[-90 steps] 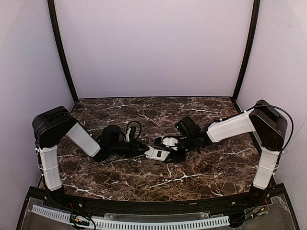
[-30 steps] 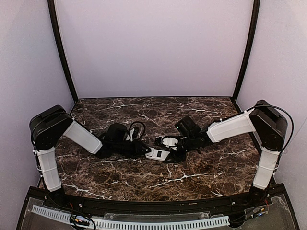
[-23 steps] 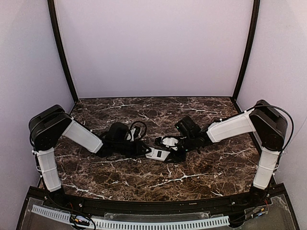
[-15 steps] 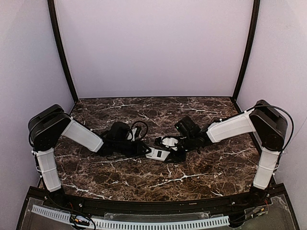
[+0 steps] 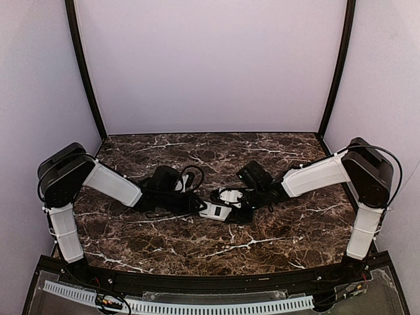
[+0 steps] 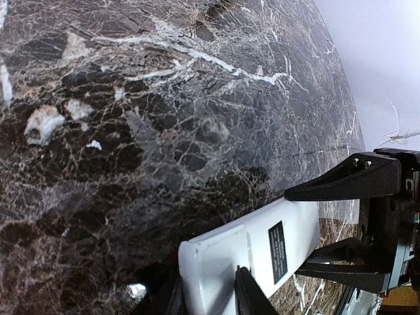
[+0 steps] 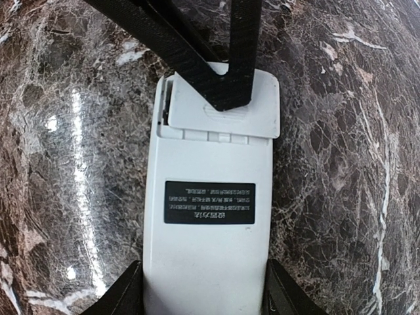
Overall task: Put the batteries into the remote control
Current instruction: Press the battery cover on the remote control.
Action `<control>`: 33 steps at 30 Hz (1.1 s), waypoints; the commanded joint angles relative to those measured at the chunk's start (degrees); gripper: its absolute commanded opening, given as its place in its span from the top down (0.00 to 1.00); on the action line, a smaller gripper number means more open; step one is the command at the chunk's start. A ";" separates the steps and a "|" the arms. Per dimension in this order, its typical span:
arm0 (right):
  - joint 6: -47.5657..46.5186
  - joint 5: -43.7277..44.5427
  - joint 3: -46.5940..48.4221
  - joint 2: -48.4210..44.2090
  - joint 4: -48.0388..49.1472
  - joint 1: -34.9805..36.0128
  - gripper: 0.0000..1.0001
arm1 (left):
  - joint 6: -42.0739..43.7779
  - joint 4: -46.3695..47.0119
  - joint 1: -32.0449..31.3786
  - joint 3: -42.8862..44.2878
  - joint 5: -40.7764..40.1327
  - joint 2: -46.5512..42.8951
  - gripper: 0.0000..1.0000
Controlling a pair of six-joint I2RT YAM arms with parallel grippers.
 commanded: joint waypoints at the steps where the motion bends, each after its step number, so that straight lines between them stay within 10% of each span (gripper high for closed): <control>1: 1.24 7.98 -0.19 0.09 1.56 0.03 0.95 | 1.42 -8.40 -1.49 -0.70 0.07 -0.68 0.73; 33: 3.29 10.33 0.38 -0.15 3.31 1.07 0.93 | -1.45 -6.87 -4.81 -1.69 -1.80 1.29 0.71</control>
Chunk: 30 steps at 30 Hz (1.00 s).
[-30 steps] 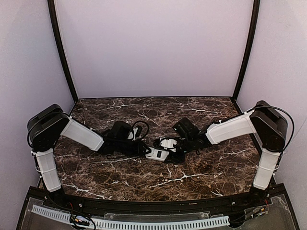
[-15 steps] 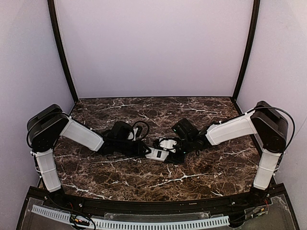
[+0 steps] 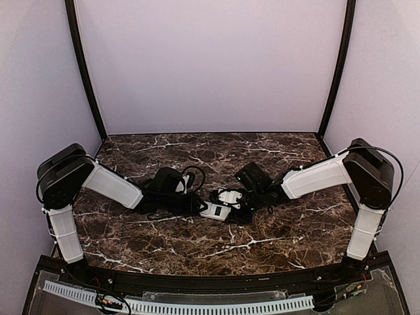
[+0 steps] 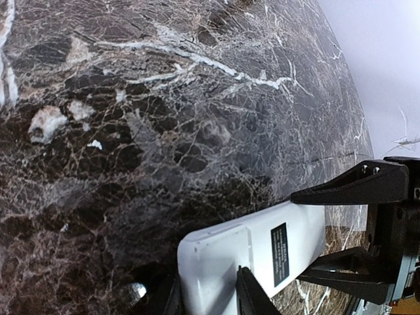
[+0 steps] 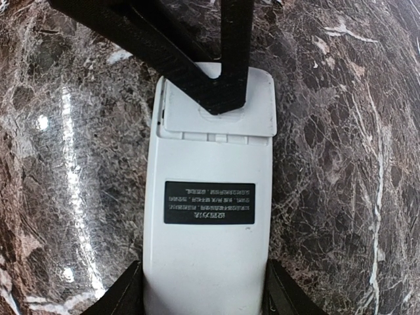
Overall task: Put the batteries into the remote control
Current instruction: Press the battery cover on the remote control.
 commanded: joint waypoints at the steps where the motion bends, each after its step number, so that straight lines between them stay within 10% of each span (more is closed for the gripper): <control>1: 1.34 6.29 0.63 0.55 3.54 -0.37 0.93 | -0.53 -6.96 -3.03 -1.21 2.59 2.13 0.71; 30: -1.53 -0.16 -2.18 -1.50 3.71 -0.38 0.94 | -0.16 -0.64 0.02 -4.82 5.26 -0.56 0.45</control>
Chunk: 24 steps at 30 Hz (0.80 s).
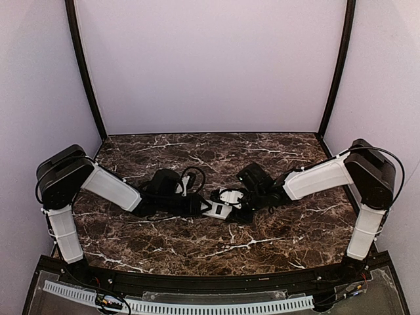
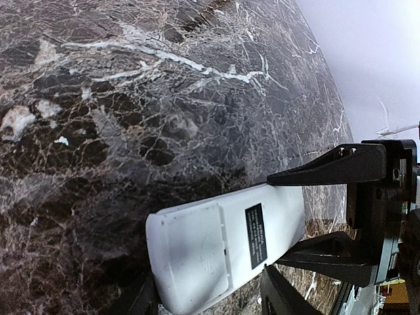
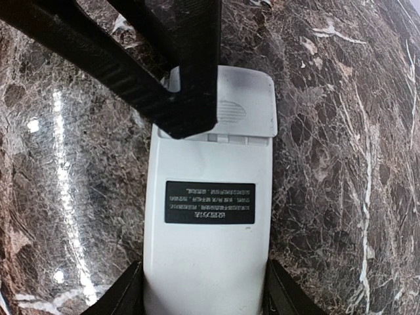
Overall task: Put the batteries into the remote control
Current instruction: Press the battery cover on the remote control.
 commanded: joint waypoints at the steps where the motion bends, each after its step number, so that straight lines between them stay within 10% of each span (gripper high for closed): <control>1: -0.92 -0.58 -0.66 -0.87 1.28 -0.31 0.94 | 0.09 -5.27 0.39 -2.82 3.09 -0.21 0.44; 24: -5.99 5.83 -3.70 0.17 6.01 3.95 0.93 | -1.36 -2.99 4.84 -2.26 3.62 -0.22 0.46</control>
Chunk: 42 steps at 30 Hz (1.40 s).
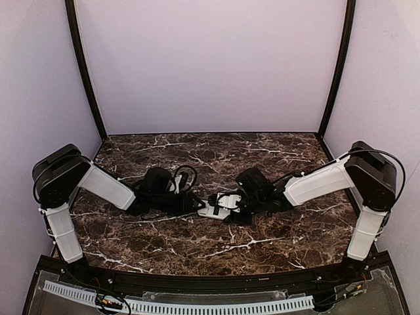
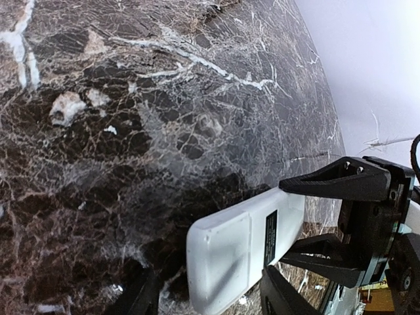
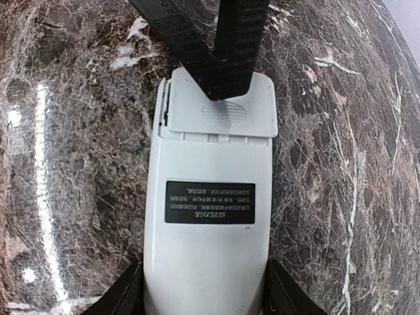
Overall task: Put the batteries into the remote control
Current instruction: Press the battery cover on the remote control.
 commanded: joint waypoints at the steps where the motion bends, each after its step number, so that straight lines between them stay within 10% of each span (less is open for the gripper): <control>1: -1.70 3.51 -0.73 1.35 0.00 1.81 0.93 | 0.23 -4.95 0.50 1.18 -0.14 1.62 0.47; 42: -1.10 6.91 0.72 2.91 -0.53 1.87 0.95 | 2.12 -9.98 -1.03 0.85 2.47 0.42 0.75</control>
